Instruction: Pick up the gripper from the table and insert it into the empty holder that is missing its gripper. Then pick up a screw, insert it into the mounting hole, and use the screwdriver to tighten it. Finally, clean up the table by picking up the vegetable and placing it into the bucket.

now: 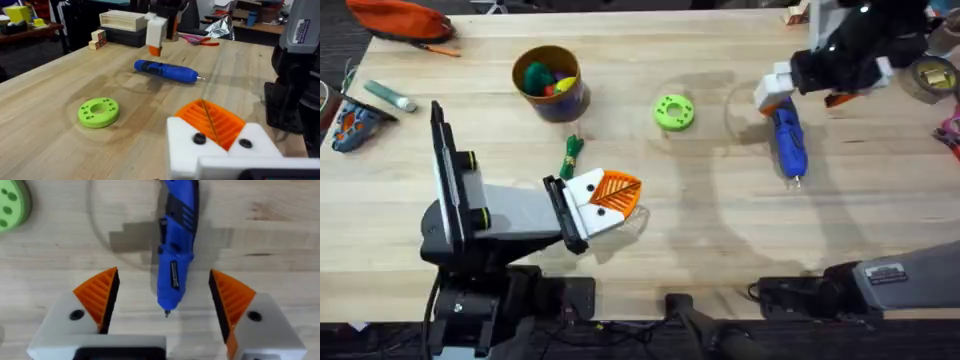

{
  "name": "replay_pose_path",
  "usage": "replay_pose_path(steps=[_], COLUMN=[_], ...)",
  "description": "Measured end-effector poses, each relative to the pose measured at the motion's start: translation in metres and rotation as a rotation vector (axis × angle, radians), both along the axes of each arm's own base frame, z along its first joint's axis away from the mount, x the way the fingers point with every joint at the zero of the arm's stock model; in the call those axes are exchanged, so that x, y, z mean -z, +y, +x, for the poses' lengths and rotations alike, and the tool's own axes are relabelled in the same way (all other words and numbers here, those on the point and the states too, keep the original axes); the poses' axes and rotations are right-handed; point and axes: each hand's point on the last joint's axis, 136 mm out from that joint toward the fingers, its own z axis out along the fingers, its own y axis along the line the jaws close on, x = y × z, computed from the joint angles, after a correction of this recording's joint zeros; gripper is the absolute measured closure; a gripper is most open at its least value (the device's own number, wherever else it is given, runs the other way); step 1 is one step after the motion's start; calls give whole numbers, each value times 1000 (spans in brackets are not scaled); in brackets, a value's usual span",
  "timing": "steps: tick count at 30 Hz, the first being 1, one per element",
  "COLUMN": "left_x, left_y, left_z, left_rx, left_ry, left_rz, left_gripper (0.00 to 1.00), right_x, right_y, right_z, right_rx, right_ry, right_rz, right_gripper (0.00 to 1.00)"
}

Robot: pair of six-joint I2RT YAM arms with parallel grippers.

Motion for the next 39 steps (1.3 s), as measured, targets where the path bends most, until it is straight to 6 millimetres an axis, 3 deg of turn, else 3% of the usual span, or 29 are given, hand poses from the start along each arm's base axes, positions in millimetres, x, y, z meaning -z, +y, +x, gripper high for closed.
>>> replay_pose_path(steps=[1, 3, 12, 18, 26, 39], left_x=[0, 0, 0, 0, 0, 0], left_y=[0, 0, 0, 0, 0, 0], left_z=[0, 0, 0, 0, 0, 0], left_rx=[0, 0, 0, 0, 0, 0], left_ry=[0, 0, 0, 0, 0, 0], left_rz=[0, 0, 0, 0, 0, 0], left_gripper=[985, 985, 985, 985, 985, 985], right_x=[11, 15, 27, 48, 62, 89], right_y=[1, -3, -35, -31, -30, -30], right_z=[10, 13, 9, 5, 20, 18], right_rx=[2, 13, 70, 54, 23, 17], right_ry=[4, 5, 25, 35, 10, 83], right_rz=[17, 25, 39, 57, 60, 60], right_gripper=[9, 9, 9, 8, 7, 9])
